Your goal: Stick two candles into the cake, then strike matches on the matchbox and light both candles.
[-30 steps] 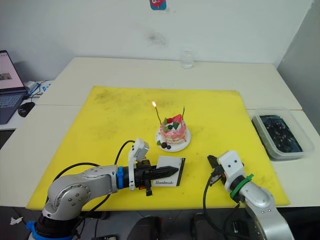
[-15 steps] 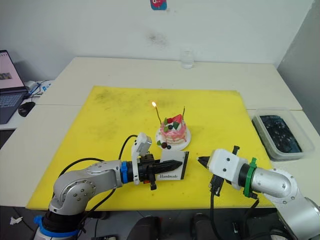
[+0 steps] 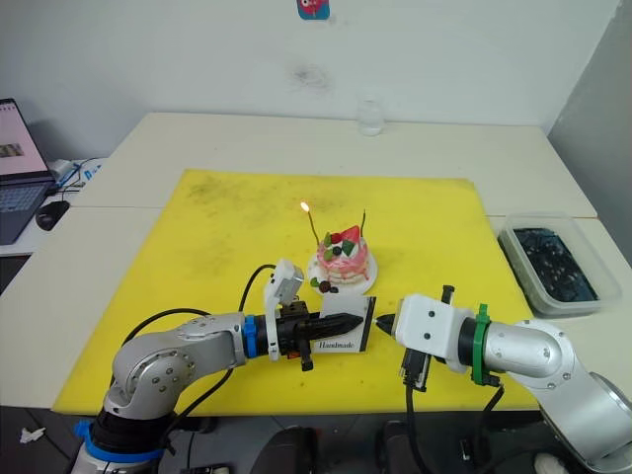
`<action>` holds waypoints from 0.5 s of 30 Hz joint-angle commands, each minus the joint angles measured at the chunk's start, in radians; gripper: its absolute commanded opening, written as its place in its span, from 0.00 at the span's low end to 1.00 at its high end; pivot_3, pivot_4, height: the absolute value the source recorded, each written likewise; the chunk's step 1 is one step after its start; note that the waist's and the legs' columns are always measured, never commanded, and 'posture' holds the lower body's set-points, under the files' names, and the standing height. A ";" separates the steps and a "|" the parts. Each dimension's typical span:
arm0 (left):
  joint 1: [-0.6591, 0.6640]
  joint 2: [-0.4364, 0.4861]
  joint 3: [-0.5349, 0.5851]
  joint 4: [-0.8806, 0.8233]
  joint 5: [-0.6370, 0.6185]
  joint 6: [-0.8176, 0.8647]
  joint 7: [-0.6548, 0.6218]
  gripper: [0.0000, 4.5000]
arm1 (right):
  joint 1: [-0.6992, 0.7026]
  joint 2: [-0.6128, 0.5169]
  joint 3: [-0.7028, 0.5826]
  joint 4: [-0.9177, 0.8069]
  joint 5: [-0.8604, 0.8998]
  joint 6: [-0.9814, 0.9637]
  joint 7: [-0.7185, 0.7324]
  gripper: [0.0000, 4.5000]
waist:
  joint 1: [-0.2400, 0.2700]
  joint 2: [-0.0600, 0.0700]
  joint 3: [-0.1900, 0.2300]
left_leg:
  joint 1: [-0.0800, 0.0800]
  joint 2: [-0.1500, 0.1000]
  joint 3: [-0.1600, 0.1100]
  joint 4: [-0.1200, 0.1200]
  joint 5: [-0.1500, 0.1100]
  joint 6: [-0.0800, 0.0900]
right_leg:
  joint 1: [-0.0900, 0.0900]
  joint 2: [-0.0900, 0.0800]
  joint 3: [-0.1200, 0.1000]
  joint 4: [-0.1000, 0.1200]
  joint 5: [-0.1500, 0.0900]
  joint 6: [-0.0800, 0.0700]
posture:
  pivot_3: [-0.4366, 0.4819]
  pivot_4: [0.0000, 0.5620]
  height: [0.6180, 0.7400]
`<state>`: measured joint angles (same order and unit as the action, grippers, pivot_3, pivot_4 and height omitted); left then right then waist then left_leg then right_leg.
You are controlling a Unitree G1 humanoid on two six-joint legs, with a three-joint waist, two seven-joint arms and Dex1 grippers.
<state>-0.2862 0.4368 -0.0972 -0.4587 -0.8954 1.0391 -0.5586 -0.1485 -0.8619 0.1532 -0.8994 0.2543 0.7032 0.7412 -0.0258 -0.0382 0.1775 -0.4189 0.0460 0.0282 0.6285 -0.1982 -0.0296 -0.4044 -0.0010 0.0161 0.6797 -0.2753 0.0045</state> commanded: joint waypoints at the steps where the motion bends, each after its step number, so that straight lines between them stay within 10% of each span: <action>1: -0.021 -0.003 0.001 -0.006 0.002 -0.018 -0.015 0.00 | -0.026 0.007 0.013 -0.002 -0.014 -0.007 -0.011 0.01 | 0.000 0.000 0.000 | 0.000 0.000 0.000 0.000 0.000 0.000 | 0.000 0.000 0.000 0.000 0.000 0.000 | 0.48 0.27 1.00; 15: -0.016 0.002 0.008 -0.017 0.001 -0.015 -0.024 0.00 | -0.057 0.030 0.062 0.040 -0.051 -0.018 -0.022 0.01 | 0.000 0.000 0.000 | 0.000 0.000 0.000 0.000 0.000 0.000 | 0.000 0.000 0.000 0.000 0.000 0.000 | 0.48 0.27 1.00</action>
<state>-0.2944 0.4376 -0.0974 -0.4480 -0.8898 1.0386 -0.5771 -0.1879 -0.8368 0.2196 -0.8448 0.2144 0.7027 0.7249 -0.0258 -0.0382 0.1775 -0.4189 0.0460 0.0284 0.6285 -0.1982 -0.0296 -0.4044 -0.0009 0.0162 0.6798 -0.2753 0.0045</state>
